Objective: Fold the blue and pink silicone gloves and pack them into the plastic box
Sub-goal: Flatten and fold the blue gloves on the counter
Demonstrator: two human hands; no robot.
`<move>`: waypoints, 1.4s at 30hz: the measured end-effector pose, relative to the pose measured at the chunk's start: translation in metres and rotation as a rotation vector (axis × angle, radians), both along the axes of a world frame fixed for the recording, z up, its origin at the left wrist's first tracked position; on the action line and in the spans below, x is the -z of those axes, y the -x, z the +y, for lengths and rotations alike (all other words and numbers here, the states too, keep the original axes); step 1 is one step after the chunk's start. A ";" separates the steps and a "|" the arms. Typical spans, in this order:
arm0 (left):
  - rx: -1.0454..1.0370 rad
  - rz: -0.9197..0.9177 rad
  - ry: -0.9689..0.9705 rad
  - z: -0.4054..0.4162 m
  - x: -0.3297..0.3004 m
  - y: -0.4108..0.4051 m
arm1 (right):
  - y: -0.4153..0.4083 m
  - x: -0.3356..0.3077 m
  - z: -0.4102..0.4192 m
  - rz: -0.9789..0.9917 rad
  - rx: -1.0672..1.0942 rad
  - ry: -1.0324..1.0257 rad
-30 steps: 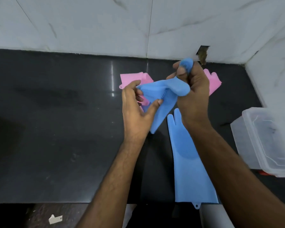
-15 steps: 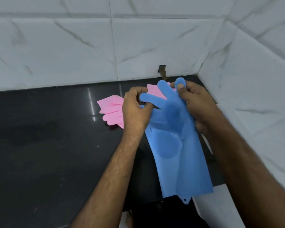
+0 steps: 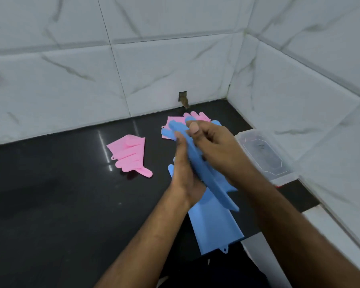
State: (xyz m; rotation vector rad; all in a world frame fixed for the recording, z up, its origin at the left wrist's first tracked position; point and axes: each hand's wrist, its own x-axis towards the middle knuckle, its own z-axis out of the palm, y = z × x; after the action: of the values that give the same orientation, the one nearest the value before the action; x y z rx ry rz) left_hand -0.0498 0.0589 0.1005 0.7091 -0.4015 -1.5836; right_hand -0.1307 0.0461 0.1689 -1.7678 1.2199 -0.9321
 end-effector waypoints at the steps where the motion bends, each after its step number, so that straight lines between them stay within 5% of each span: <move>1: 0.009 0.031 -0.006 0.000 0.000 -0.006 | 0.000 0.001 0.001 -0.055 -0.032 -0.043; 4: 0.068 0.144 0.019 0.000 0.004 -0.021 | 0.009 0.004 -0.004 -0.128 0.002 -0.018; 8: 0.080 0.213 0.015 0.004 0.016 -0.026 | 0.031 0.022 -0.014 0.127 0.257 0.209; 13: 0.102 0.173 -0.155 0.012 0.027 -0.018 | 0.051 0.060 -0.003 0.159 0.060 -0.359; 18: 0.069 0.061 -0.379 0.021 0.043 -0.004 | 0.066 0.097 0.010 0.323 0.100 -0.331; 27: 0.012 0.061 -0.430 0.027 0.064 -0.004 | 0.083 0.121 0.009 -0.002 -0.019 -0.550; 30: 0.001 -0.108 -0.365 0.010 0.067 -0.010 | 0.083 0.135 -0.004 -0.044 0.027 -0.504; 34: -0.132 -0.613 -0.502 0.002 0.100 -0.011 | 0.086 0.172 -0.016 0.311 -0.005 -0.491; 42: -0.202 -0.689 -0.328 0.010 0.143 -0.015 | 0.096 0.217 -0.020 0.262 -0.060 -0.263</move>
State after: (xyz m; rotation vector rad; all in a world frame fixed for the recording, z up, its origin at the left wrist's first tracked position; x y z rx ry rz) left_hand -0.0349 0.0689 -0.0426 1.5108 -0.5511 -1.1889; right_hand -0.2266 0.0263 -0.0482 -1.7382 1.3757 -0.4897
